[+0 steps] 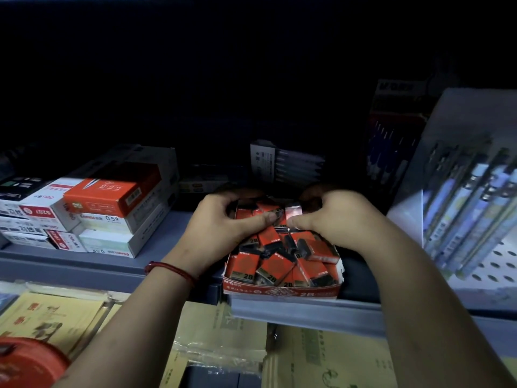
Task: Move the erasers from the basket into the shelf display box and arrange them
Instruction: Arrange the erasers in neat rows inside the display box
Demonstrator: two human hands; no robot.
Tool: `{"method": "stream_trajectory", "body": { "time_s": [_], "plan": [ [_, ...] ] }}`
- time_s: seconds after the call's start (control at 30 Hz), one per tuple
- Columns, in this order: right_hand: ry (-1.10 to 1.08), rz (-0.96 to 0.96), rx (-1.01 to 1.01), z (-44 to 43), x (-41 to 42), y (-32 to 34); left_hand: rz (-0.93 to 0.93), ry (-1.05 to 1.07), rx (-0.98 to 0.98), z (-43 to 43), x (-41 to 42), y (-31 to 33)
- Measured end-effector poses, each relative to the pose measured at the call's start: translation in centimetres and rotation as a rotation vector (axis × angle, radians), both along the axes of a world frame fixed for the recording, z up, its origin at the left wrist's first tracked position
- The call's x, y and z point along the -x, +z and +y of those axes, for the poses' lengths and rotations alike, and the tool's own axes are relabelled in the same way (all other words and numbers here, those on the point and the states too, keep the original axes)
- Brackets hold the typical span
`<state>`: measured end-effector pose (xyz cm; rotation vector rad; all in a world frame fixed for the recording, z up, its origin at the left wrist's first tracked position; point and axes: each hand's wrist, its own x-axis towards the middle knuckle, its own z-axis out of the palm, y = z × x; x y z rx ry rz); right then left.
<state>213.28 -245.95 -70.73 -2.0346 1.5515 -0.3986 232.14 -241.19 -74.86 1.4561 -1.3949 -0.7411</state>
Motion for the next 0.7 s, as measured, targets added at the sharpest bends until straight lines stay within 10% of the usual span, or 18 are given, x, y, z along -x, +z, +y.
{"method": "stream_trajectory", "body": {
  "time_s": [0.3,0.7],
  "plan": [
    [-0.208,-0.379,-0.068,-0.26,0.35,-0.30,-0.008,0.011,-0.021,0.09,-0.13,-0.01],
    [-0.181,-0.375,-0.010,-0.23,0.60,-0.63,0.008,0.006,-0.060,0.15,-0.24,0.03]
  ]
}}
